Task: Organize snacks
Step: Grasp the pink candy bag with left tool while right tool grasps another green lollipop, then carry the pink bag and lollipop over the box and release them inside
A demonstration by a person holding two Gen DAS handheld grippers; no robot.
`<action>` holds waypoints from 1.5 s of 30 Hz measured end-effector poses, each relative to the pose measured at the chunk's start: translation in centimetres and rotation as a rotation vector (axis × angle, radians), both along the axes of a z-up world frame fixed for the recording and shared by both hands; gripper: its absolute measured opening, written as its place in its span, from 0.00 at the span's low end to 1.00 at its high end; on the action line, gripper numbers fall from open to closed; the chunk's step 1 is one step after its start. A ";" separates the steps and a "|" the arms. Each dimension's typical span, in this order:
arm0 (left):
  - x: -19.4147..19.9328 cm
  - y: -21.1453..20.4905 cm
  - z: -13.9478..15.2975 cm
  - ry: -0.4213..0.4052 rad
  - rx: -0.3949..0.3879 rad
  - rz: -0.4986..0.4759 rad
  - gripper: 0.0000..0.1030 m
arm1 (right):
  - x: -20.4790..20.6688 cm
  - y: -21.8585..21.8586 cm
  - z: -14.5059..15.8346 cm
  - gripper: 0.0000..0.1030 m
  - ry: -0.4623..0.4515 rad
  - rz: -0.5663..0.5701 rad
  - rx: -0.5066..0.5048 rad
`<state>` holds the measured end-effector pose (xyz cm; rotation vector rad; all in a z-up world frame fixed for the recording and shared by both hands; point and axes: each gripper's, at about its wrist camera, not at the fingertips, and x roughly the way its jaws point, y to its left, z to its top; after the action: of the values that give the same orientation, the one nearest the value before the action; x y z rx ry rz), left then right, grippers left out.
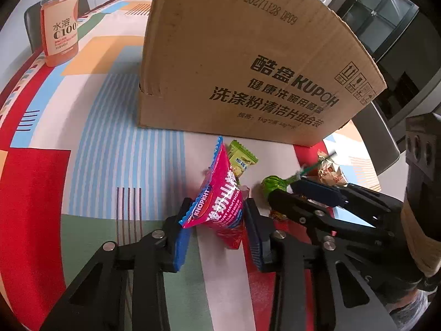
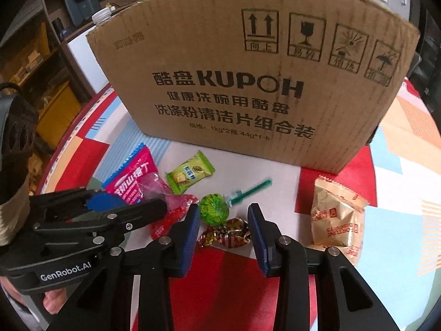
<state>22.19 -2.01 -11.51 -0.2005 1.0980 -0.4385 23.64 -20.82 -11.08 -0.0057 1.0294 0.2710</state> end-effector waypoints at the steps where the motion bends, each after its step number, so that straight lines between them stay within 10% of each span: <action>1: -0.1 0.0 0.1 -0.003 0.006 0.001 0.35 | 0.2 0.2 -0.2 0.37 0.007 0.000 0.005; 20: -2.3 0.0 2.3 -0.063 0.066 0.006 0.26 | 0.5 2.0 -1.2 0.27 0.004 0.003 0.006; 45: -7.1 -0.6 9.7 -0.274 0.055 0.004 0.25 | -6.2 -0.2 7.6 0.27 -0.202 -0.051 0.045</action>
<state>15.10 -2.62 -1.82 -0.0904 0.8394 -0.4182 17.47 -20.99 -3.51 0.0331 0.8210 0.2417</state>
